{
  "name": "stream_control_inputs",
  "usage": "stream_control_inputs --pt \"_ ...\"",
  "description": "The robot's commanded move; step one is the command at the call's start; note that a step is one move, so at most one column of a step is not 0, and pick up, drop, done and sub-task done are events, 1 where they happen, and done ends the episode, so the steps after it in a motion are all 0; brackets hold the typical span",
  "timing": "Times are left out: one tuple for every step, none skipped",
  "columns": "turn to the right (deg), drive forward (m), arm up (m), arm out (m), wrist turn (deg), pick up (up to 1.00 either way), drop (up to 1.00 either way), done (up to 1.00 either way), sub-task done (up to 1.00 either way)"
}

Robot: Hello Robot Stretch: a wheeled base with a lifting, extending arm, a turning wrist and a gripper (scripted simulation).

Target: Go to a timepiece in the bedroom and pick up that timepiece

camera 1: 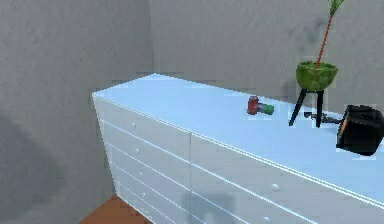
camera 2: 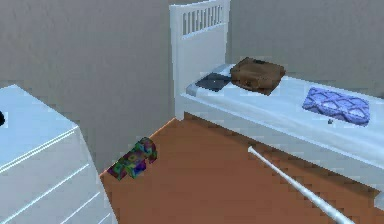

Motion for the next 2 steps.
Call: stream_control_inputs --pt "9.0 0.0 0.0 0.0 0.0 0.0 0.0 0.0 0.0" --pt "0.0 0.45 0.0 0.0 0.0 0.0 0.0 0.0 0.0"
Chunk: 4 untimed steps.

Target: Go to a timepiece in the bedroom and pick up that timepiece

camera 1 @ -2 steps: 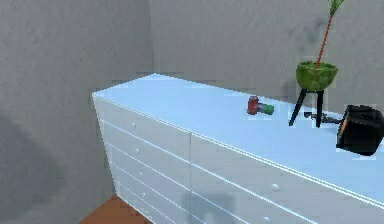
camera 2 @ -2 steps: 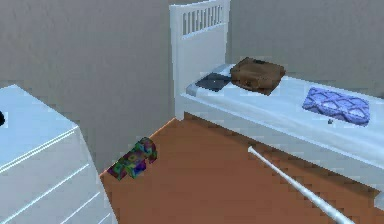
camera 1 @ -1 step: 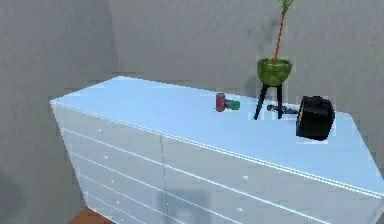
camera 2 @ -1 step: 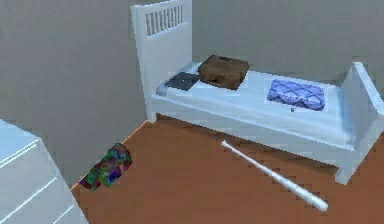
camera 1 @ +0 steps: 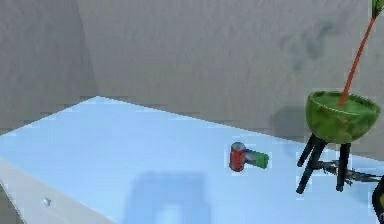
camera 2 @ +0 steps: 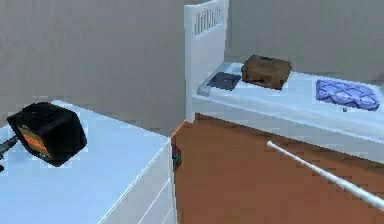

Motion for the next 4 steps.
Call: stream_control_inputs --pt "-30.0 0.0 0.0 0.0 0.0 0.0 0.0 0.0 0.0" --pt "0.0 0.0 0.5 0.0 0.0 0.0 0.0 0.0 0.0" --pt "0.0 0.0 0.38 0.0 0.0 0.0 0.0 0.0 0.0" --pt "0.0 0.0 0.0 0.22 0.0 0.0 0.0 0.0 0.0"
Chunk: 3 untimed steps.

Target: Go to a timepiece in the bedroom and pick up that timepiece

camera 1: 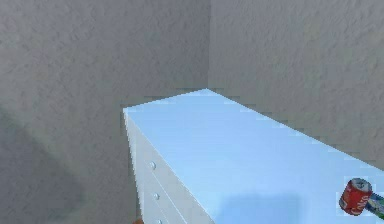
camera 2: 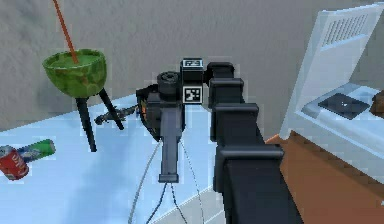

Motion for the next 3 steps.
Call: stream_control_inputs --pt "0.0 0.0 0.0 0.0 45.0 0.0 0.0 0.0 0.0" --pt "0.0 0.0 0.0 0.0 45.0 0.0 0.0 0.0 0.0" --pt "0.0 0.0 0.0 0.0 45.0 0.0 0.0 0.0 0.0"
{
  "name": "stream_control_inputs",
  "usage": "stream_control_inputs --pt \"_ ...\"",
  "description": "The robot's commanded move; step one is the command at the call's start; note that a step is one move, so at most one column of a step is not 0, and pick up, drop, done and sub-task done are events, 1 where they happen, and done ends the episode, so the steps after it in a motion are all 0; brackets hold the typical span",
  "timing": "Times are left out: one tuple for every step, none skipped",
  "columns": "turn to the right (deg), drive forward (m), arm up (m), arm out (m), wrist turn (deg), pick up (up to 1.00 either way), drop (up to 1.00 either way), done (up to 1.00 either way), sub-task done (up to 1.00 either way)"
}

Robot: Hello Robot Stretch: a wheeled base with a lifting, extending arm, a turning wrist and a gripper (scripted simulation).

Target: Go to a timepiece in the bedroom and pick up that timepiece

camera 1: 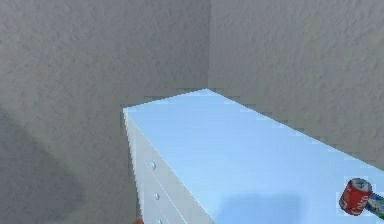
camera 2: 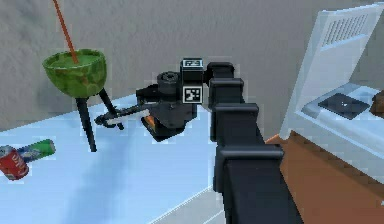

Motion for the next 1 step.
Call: stream_control_inputs --pt "0.0 0.0 0.0 0.0 21.0 0.0 0.0 0.0 0.0"
